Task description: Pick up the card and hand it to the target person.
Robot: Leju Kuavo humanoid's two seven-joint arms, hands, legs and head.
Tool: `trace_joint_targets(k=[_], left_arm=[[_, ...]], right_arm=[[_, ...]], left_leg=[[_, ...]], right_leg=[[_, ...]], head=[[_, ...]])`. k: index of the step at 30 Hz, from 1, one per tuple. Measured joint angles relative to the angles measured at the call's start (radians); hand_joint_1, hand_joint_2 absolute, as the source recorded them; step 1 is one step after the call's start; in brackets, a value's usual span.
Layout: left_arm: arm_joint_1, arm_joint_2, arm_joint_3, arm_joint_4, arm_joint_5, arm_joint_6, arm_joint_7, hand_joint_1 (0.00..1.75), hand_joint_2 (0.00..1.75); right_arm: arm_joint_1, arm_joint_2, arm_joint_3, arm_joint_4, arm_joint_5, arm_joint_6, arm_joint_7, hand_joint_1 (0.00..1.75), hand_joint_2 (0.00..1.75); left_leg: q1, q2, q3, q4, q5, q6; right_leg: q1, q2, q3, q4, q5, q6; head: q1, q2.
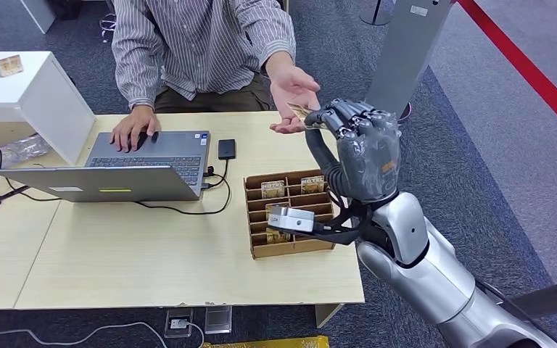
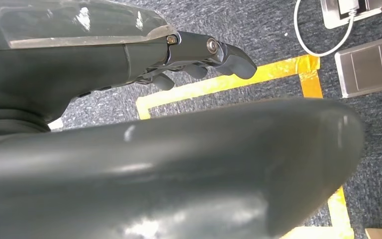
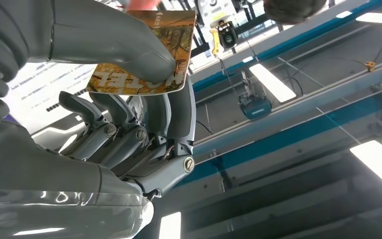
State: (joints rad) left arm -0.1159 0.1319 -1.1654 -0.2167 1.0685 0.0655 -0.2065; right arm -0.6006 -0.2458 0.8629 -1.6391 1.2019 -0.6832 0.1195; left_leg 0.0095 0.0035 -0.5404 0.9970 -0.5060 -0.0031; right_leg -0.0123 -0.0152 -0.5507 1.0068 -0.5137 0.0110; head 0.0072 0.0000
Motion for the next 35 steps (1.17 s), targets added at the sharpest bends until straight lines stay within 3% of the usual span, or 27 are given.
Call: trace_joint_targets(k=[10,12,14,16,26,30,35], left_arm=[[0.0,-0.001,-0.009,0.0,0.001,0.0,0.0,0.0,0.0],[0.001,-0.002,-0.009,0.0,0.002,-0.001,-0.002,0.0,0.87],[0.002,-0.002,-0.009,0.0,0.004,-0.005,-0.004,0.0,0.87],[0.002,-0.002,-0.01,0.0,0.004,-0.011,-0.013,0.0,0.0],[0.005,-0.002,-0.01,0.0,0.021,-0.008,-0.033,0.0,0.0],[0.006,-0.002,-0.01,0.0,0.031,-0.001,-0.024,0.0,0.0],[0.008,-0.002,-0.01,0.0,0.053,0.005,-0.016,0.0,0.0]], right_arm=[[0.007,0.03,0.001,0.059,-0.015,-0.001,-0.015,1.69,1.75],[0.007,0.035,0.004,0.07,-0.027,-0.001,-0.018,0.85,1.75],[0.007,0.041,0.009,0.083,-0.041,-0.001,-0.024,0.0,1.75],[0.007,0.047,0.013,0.095,-0.051,-0.002,-0.032,0.0,1.75],[0.013,0.07,0.017,0.136,-0.151,-0.002,-0.059,0.0,1.75],[0.02,0.07,0.017,0.139,-0.318,0.002,-0.064,0.0,1.75],[0.051,0.064,0.015,0.128,-0.623,0.064,-0.116,0.0,1.75]], left_leg=[[0.0,0.0,0.0,0.0,0.0,0.0],[0.0,0.0,0.0,0.0,0.0,0.0],[0.0,0.0,0.0,0.0,0.0,0.0],[0.0,0.0,0.0,0.0,0.0,0.0],[0.0,0.0,0.0,0.0,0.0,0.0],[0.0,0.0,0.0,0.0,0.0,0.0],[0.0,0.0,0.0,0.0,0.0,0.0]], right_leg=[[0.0,0.0,0.0,0.0,0.0,0.0],[0.0,0.0,0.0,0.0,0.0,0.0],[0.0,0.0,0.0,0.0,0.0,0.0],[0.0,0.0,0.0,0.0,0.0,0.0],[0.0,0.0,0.0,0.0,0.0,0.0],[0.0,0.0,0.0,0.0,0.0,0.0],[0.0,0.0,0.0,0.0,0.0,0.0]], head=[[0.001,0.0],[0.001,0.0],[0.001,0.0],[0.0,0.0],[0.001,0.0],[0.001,0.0],[0.0,0.0]])
